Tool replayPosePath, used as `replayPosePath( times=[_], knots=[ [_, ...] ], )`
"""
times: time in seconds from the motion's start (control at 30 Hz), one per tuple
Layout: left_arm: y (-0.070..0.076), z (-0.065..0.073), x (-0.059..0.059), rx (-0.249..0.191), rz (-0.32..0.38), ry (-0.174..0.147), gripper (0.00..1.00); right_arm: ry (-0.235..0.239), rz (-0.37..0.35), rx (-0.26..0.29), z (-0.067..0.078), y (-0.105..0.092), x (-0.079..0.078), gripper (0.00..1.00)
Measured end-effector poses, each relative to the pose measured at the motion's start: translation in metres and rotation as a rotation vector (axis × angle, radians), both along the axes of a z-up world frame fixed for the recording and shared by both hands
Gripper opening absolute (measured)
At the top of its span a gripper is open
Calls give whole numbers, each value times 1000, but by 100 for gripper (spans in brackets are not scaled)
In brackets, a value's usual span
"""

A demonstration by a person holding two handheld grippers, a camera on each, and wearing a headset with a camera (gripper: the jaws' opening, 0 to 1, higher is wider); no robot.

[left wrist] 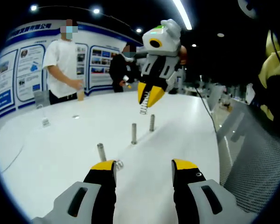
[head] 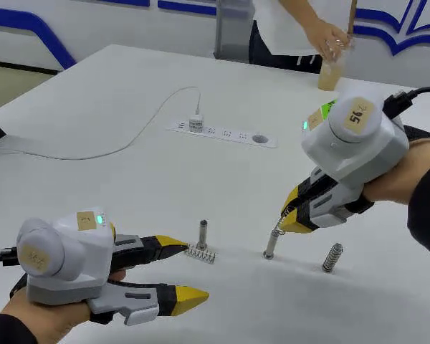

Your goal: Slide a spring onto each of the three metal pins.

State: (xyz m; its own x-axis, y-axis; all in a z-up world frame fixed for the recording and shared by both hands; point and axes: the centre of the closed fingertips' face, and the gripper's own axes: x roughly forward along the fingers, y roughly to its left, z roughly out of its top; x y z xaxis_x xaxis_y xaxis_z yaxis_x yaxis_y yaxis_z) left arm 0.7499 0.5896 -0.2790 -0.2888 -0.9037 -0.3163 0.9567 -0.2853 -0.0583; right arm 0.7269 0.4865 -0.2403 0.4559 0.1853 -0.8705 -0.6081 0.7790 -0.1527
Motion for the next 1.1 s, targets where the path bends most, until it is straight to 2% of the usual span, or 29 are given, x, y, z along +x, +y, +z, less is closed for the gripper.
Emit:
replayPosePath(
  times=[0.53, 1.1],
  knots=[
    [-1, -2, 1, 1, 7, 5, 50, 35, -19, -8, -21, -13, 12, 12],
    [1, -4, 5, 2, 21, 9, 49, 71, -23, -7, -35, -17, 13, 12]
  ],
)
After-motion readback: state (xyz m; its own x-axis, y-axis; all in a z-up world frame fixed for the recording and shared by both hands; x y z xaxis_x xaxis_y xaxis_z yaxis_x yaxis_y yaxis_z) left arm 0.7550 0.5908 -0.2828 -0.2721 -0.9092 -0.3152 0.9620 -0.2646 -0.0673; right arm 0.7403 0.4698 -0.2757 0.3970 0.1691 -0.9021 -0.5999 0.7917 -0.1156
